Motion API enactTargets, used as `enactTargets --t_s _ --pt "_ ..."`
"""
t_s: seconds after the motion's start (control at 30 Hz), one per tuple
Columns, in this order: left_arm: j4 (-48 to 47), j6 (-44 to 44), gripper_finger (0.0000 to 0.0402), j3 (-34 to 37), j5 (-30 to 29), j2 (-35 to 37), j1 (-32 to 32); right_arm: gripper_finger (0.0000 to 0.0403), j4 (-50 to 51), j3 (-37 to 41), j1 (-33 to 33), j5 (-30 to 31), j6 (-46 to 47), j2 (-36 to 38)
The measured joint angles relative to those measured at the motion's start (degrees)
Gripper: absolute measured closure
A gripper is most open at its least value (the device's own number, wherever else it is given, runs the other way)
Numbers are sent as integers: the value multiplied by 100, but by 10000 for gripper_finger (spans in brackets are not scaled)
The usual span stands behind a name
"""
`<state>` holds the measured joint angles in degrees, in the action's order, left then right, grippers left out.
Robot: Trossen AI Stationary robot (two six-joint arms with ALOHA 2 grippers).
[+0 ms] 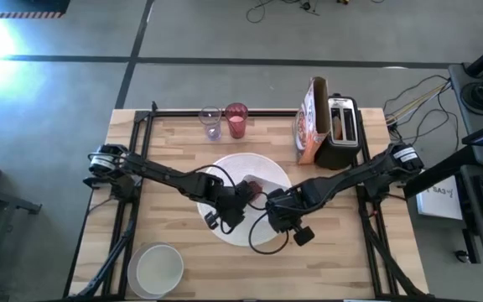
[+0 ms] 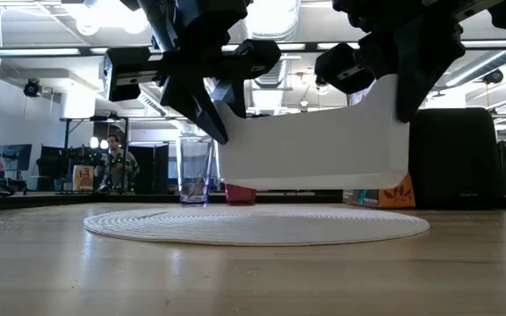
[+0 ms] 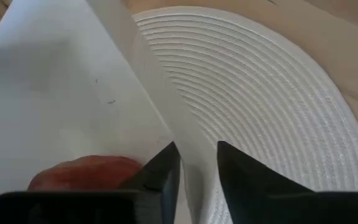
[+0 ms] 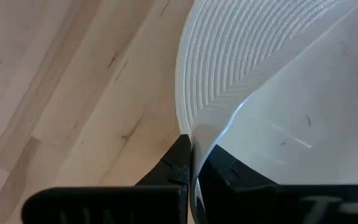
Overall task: Arrange a breakfast setting
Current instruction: Move the white bin to the bottom right of the table
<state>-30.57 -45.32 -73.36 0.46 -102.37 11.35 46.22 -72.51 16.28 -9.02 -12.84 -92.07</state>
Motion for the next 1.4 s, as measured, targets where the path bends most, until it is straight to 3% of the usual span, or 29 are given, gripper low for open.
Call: enactTargets --t_s 0.3,0.73,1.0,1.23,1.4 --pt "78 -40 253 0 -8 0 4 394 417 4 -3 5 538 2" --pt "1457 -347 244 -7 -413 0 11 395 970 15 -3 -5 2047 2" --pt "1167 -1 244 -7 -489 2 11 395 1227 50 199 -299 3103 2" --pt "728 155 244 -7 -1332 2 11 395 1216 55 763 -346 4442 2" --pt "499 426 244 -7 -1464 2 9 395 1191 59 1313 -303 5520 2"
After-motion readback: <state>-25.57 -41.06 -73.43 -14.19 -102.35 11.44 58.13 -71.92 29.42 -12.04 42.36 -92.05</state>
